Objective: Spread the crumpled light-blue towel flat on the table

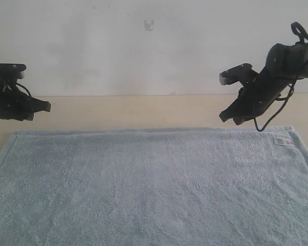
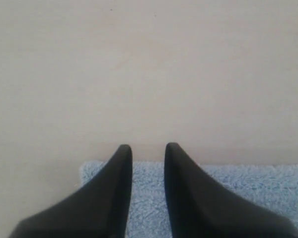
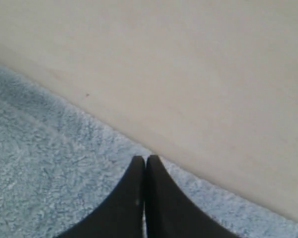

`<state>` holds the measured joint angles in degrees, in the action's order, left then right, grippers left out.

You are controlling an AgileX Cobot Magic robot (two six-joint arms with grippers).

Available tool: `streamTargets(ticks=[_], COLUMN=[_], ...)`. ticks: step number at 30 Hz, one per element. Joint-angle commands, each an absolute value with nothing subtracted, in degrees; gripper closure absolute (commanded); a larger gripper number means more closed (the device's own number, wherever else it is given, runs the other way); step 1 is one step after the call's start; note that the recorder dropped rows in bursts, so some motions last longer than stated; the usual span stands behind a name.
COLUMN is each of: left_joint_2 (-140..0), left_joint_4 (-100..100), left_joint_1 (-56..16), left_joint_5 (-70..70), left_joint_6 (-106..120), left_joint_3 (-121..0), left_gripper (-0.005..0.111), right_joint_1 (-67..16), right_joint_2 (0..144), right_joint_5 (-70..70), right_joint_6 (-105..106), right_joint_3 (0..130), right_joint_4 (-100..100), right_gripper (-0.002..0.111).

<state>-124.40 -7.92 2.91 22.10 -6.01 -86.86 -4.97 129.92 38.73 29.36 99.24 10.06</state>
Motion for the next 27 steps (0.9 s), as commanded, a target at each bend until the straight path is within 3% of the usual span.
streamTargets(ticks=[1,27], left_joint_2=[-123.68,-123.68], left_joint_4=[-7.95,-7.95], left_joint_1=[2.57,2.57], left_joint_5=[22.71,24.11], left_joint_6=[-6.61,-6.61], left_joint_3=[-87.08,-87.08], left_gripper=[0.083,0.083], right_joint_1=[-6.25,-6.51], right_joint_2=[130.64,134.65], right_joint_5=[39.71,32.87], right_joint_6=[30.17,30.31], right_joint_3=[99.51,99.60], right_joint_4=[10.38,10.97], right_gripper=[0.108,0.108])
